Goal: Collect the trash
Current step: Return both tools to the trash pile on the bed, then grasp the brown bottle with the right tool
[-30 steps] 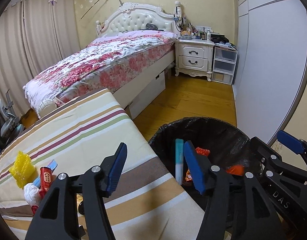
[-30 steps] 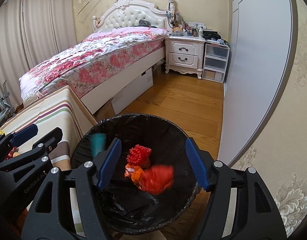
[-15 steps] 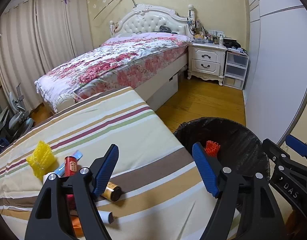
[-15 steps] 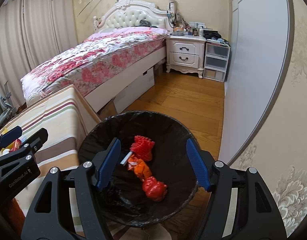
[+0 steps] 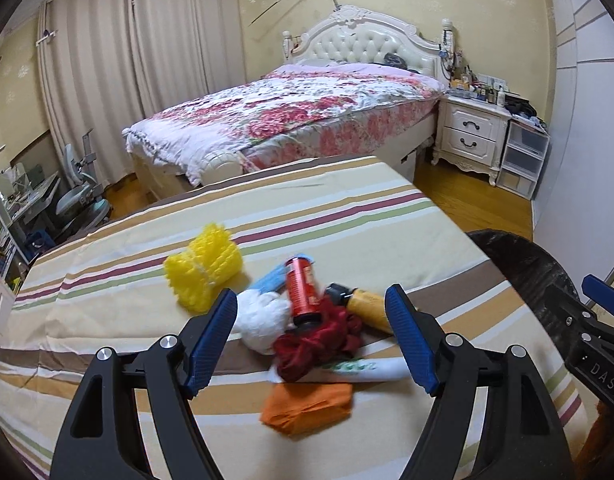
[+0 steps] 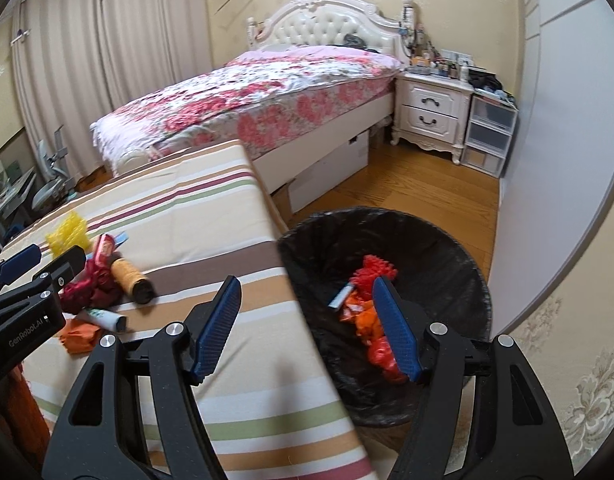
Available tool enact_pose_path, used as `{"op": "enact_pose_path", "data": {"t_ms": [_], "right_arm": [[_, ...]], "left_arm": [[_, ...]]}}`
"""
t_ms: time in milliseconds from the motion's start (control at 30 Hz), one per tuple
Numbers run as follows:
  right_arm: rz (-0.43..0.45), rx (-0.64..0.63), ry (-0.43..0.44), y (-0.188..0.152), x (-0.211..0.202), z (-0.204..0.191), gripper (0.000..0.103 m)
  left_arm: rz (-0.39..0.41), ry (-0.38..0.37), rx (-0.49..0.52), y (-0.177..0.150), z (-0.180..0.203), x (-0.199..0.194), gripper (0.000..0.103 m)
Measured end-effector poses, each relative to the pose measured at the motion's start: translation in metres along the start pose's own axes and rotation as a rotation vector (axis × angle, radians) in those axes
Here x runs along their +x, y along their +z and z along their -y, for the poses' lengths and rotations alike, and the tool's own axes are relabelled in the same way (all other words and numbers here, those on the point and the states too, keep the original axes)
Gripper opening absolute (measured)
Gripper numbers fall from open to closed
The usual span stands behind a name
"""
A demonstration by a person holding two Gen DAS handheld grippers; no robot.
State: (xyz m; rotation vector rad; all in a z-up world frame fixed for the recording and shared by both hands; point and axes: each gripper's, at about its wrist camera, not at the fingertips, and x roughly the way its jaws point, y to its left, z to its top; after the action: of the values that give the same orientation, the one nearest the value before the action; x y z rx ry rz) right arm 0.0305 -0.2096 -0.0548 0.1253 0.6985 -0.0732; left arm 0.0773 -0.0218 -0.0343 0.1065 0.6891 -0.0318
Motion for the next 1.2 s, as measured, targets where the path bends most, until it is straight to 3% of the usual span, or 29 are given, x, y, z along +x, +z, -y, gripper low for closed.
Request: {"op": "enact_pose_path", "data": {"t_ms": [433, 767, 1100, 1200], "right_arm": [[-0.039, -0.13, 0.117, -0.004, 0.005, -0.075, 0.067], [-0.089, -0.226, 0.157, 0.006, 0.029, -0.118, 0.066], [-0.161, -0.25, 0.194, 0.007, 0.049, -0.133, 0.033], [-0.175, -0.234, 0.212, 0.003, 0.046, -0.131, 0.029]], "left_arm": [[-0.071, 0.119, -0.123, -0.036, -0.086, 0.002, 0.074], [-0.09, 0.159, -0.186, -0.05, -0.12, 0.001, 0.074], [-0.104, 0.154, -0.212, -0.058, -0.131, 0.001, 0.074], [-0.107, 0.152, -0.217, -0.059, -0.134, 0.002, 0.074]]}}
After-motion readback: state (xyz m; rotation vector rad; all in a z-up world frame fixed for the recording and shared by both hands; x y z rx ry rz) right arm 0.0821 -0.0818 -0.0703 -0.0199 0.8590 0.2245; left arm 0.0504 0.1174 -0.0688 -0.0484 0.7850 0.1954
